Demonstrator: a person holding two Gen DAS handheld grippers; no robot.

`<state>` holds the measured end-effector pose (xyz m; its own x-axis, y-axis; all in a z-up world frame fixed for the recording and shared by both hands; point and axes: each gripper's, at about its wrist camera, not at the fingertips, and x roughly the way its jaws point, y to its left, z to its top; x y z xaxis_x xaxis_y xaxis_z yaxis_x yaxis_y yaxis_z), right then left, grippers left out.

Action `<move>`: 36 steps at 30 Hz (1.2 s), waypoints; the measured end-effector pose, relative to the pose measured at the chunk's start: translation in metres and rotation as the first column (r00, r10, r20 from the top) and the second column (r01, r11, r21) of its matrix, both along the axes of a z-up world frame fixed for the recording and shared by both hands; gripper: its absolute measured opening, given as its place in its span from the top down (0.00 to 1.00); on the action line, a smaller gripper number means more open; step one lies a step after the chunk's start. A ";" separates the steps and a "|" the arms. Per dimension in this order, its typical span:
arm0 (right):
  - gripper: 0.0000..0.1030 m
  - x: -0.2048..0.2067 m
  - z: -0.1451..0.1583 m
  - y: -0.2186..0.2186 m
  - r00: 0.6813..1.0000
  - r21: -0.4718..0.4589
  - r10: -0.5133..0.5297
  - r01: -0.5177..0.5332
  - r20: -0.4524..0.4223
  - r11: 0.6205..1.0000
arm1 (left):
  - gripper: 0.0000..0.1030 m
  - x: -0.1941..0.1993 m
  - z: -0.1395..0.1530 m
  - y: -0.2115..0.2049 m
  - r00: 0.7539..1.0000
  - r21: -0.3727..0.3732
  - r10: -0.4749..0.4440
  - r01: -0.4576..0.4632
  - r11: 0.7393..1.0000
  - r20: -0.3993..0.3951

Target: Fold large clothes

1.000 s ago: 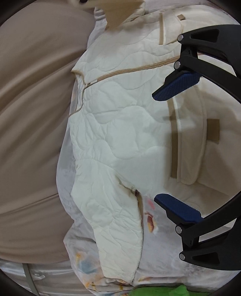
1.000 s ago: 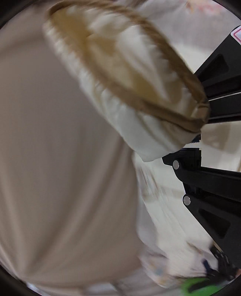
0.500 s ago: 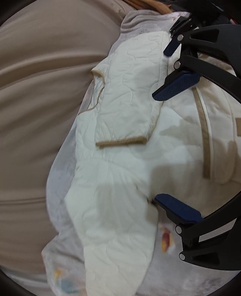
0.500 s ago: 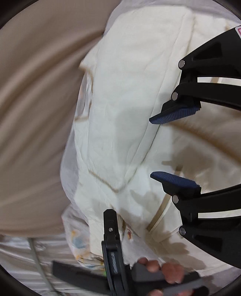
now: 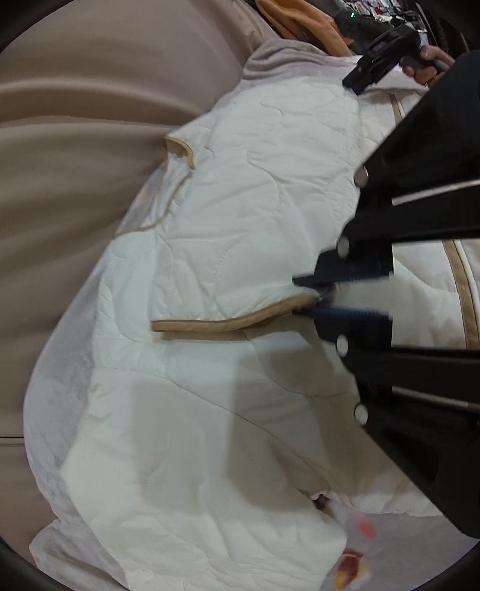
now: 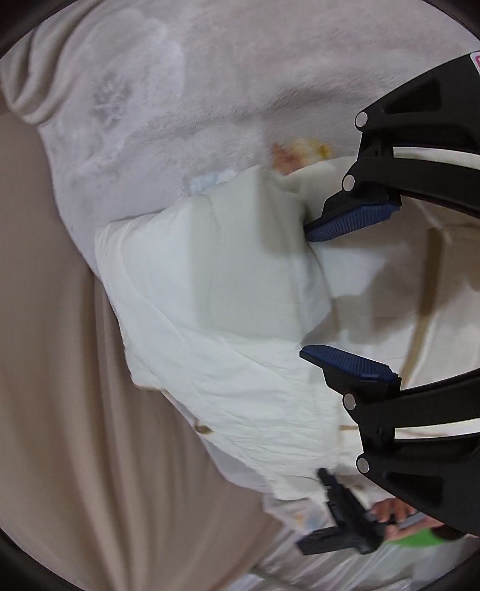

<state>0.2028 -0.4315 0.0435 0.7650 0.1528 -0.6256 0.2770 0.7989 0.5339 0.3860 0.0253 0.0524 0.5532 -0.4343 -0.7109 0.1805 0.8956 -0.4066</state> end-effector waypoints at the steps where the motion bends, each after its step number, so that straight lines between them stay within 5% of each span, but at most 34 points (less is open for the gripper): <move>1: 0.53 0.007 0.003 0.000 1.000 0.021 -0.010 0.010 0.011 1.000 | 0.94 -0.003 0.010 0.002 0.999 0.000 0.008 -0.008 1.000 0.032; 2: 0.74 0.011 0.010 0.003 0.999 0.022 -0.016 0.015 0.041 1.000 | 0.94 -0.006 0.021 0.005 0.997 -0.001 0.019 -0.019 1.000 0.076; 3: 0.83 0.012 0.019 0.007 0.997 0.003 -0.009 0.009 0.074 1.000 | 0.94 -0.011 0.035 0.009 0.991 -0.006 0.031 -0.031 1.000 0.133; 7: 0.86 0.006 0.050 0.036 0.974 -0.142 0.066 -0.035 0.217 0.989 | 0.94 -0.022 0.054 0.018 0.969 0.059 0.070 -0.086 0.995 0.236; 11: 0.86 0.043 -0.004 0.034 0.996 -0.173 0.081 -0.084 -0.023 0.981 | 0.94 -0.002 -0.007 0.011 0.991 0.218 0.067 -0.092 0.971 0.119; 15: 0.81 0.040 -0.004 0.030 0.997 -0.144 0.073 -0.077 -0.030 0.987 | 0.91 -0.006 -0.027 0.002 0.986 0.281 0.064 -0.106 0.954 0.153; 25: 0.79 0.006 0.064 0.078 0.990 -0.383 0.069 -0.017 0.125 0.924 | 0.86 -0.010 -0.026 -0.002 0.981 0.293 0.074 -0.125 0.948 0.179; 29: 0.79 0.054 0.032 0.086 0.999 -0.465 0.046 -0.044 -0.008 0.884 | 0.84 -0.017 -0.026 -0.002 0.978 0.327 0.075 -0.137 0.935 0.195; 31: 0.88 0.067 0.001 0.076 0.997 -0.519 -0.008 -0.036 -0.083 0.854 | 0.77 -0.017 -0.026 -0.003 0.977 0.343 0.078 -0.144 0.928 0.199; 33: 0.96 0.066 -0.010 0.055 0.997 -0.441 -0.013 -0.019 -0.071 0.897 | 0.73 -0.017 -0.027 -0.007 0.976 0.368 0.070 -0.143 0.919 0.204; 36: 0.96 0.053 0.003 0.045 0.997 -0.413 -0.070 0.045 -0.045 0.909 | 0.72 -0.016 -0.027 -0.011 0.975 0.396 0.068 -0.149 0.906 0.211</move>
<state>0.2561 -0.3865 0.0461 0.7258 -0.1707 -0.6663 0.3491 0.9261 0.1430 0.3699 0.0143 0.0255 0.7209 -0.0591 -0.6905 0.1097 0.9935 0.0295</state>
